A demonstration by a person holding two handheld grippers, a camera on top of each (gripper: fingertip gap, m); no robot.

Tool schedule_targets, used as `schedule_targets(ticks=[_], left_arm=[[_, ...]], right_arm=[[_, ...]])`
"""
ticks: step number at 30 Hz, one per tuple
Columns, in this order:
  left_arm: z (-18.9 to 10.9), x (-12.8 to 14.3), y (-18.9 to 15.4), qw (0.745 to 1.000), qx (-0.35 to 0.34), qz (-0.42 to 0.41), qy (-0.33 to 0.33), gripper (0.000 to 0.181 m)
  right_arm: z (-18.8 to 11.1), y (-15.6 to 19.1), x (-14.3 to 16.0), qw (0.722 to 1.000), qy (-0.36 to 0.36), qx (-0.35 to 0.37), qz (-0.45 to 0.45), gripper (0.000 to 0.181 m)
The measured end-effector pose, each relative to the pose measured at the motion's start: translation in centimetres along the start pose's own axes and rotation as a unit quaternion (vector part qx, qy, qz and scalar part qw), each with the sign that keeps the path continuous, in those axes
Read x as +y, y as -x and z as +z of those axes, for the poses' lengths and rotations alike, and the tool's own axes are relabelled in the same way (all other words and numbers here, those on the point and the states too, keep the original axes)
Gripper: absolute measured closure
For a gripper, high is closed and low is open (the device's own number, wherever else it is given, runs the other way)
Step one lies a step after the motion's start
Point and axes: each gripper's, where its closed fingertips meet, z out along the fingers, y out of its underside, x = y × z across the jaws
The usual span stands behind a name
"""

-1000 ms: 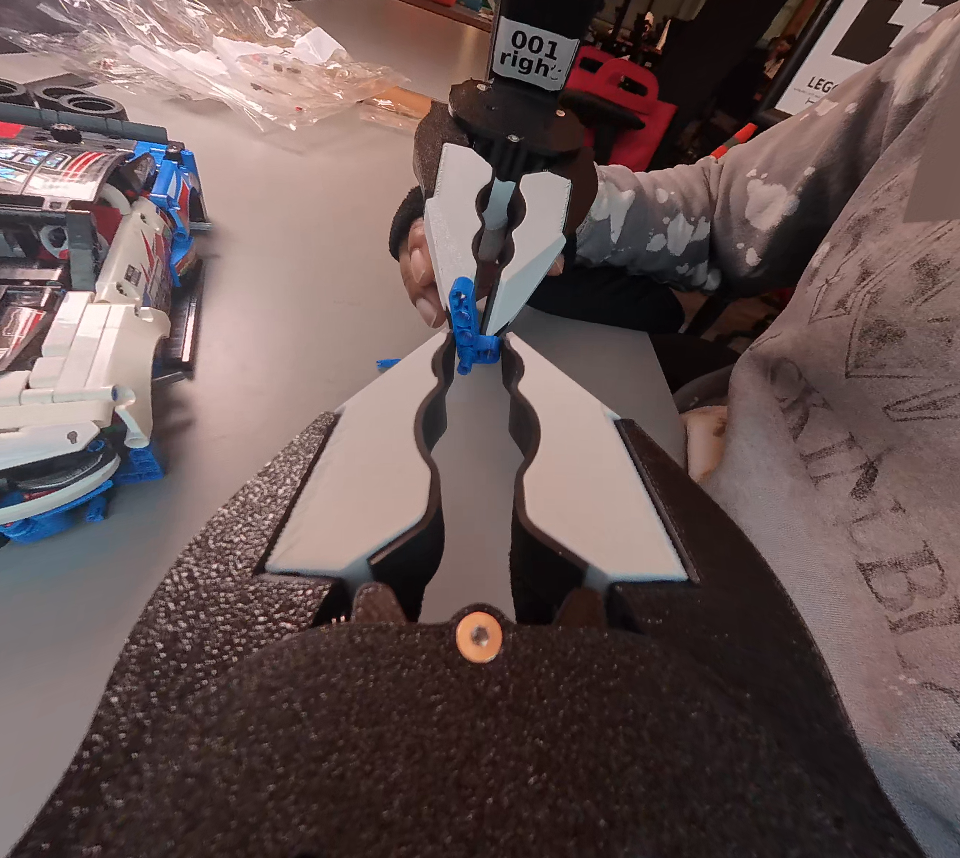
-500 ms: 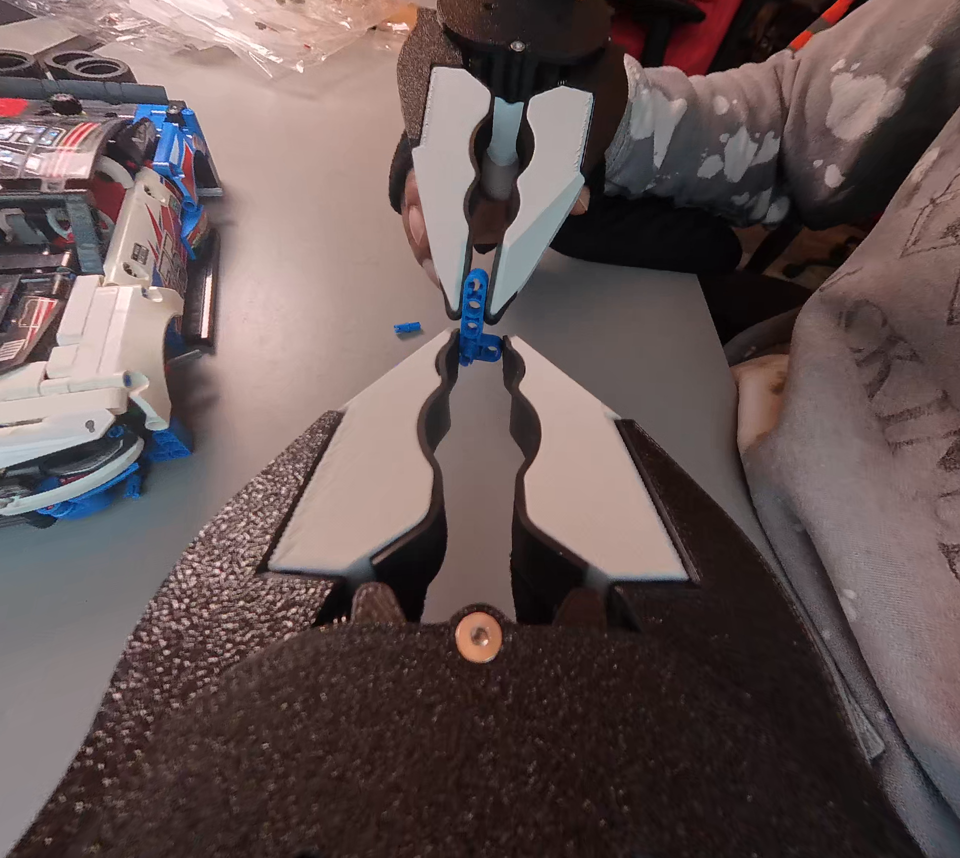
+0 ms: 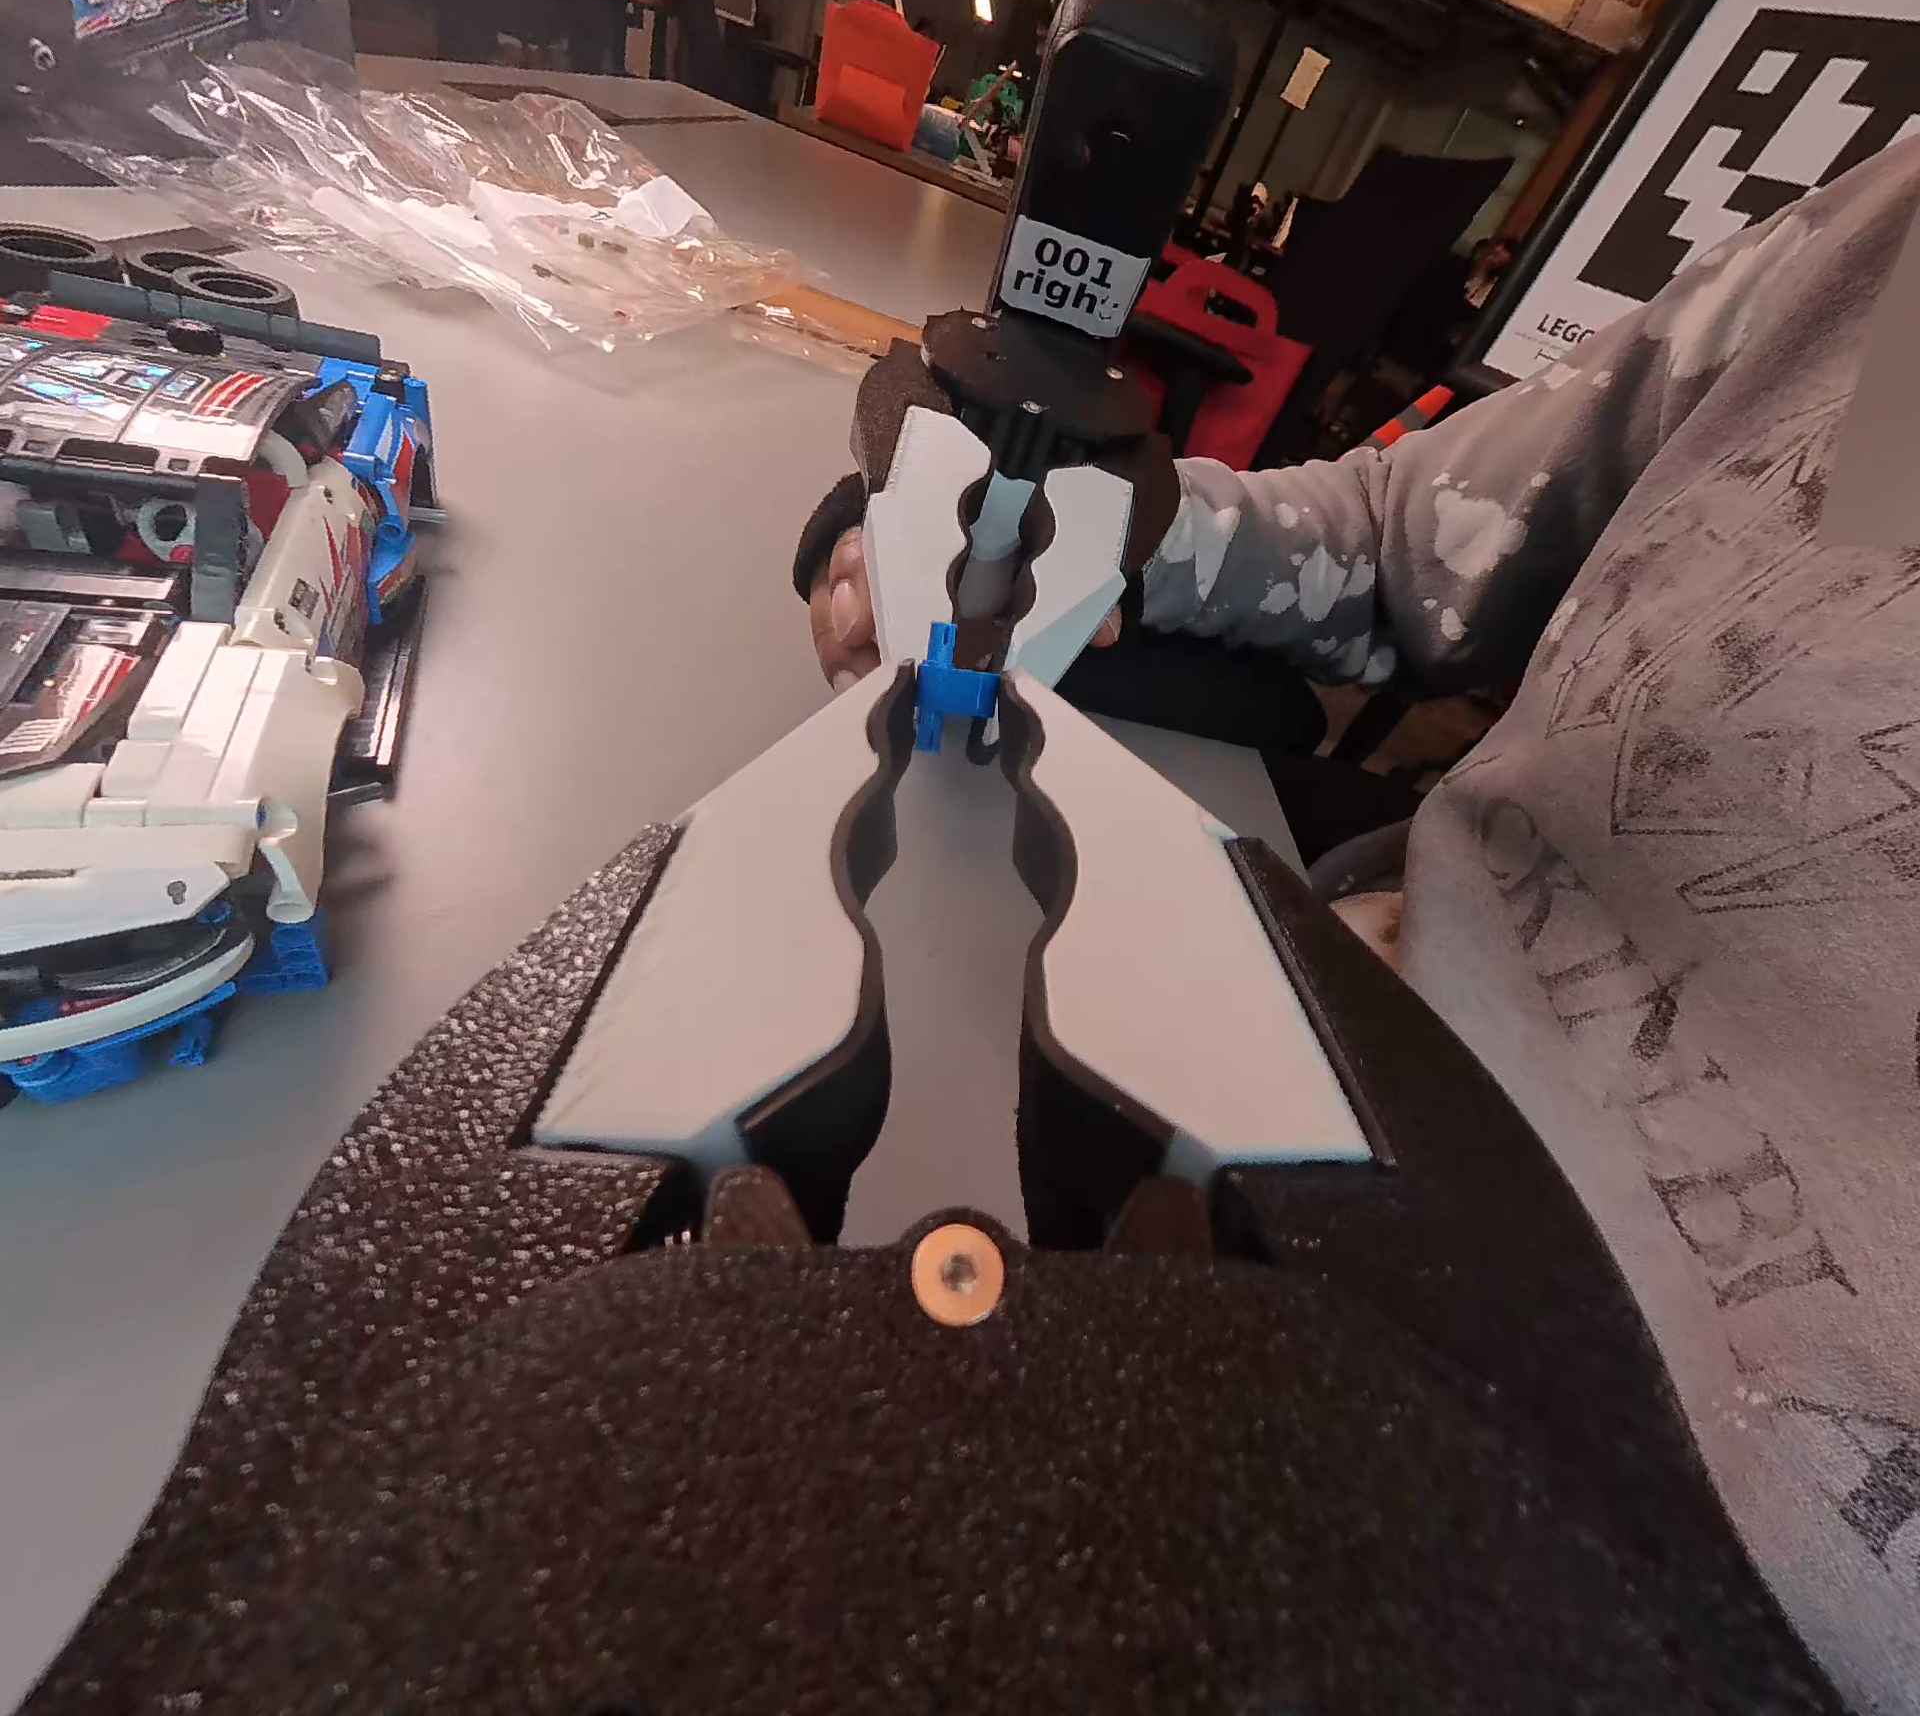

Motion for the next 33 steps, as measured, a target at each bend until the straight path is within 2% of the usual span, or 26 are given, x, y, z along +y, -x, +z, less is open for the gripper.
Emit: schedule_targets(ticks=[10,13,16,19,23,27,33], left_arm=[[0.2,-0.1,-0.1,1.000,0.008,-0.011,-0.012,0.168],[0.3,0.3,0.1,1.000,-0.004,0.009,0.005,0.168],[0.4,1.4,0.8,0.996,-0.041,0.060,0.046,0.168],[0.8,2.3,0.6,0.992,-0.048,0.089,0.076,0.168],[1.3,3.0,0.0,0.989,-0.041,0.107,0.094,0.168],[1.3,3.1,-0.2,0.988,-0.038,0.111,0.099,0.168],[1.2,3.4,0.0,0.990,-0.033,0.087,0.110,0.168]], right_arm=[[0.8,0.2,0.5,0.999,0.019,0.015,-0.025,0.171],[0.5,0.2,1.0,0.999,0.036,0.007,-0.029,0.170],[-0.6,0.3,0.8,0.999,0.035,-0.018,0.001,0.161],[-1.4,-0.2,0.0,1.000,0.016,-0.015,0.014,0.167],[-0.8,0.1,1.1,0.999,0.047,-0.015,-0.002,0.170],[-0.6,0.3,1.2,0.999,0.049,-0.015,-0.006,0.176],[-0.4,0.1,1.6,0.994,0.069,0.018,-0.078,0.176]])
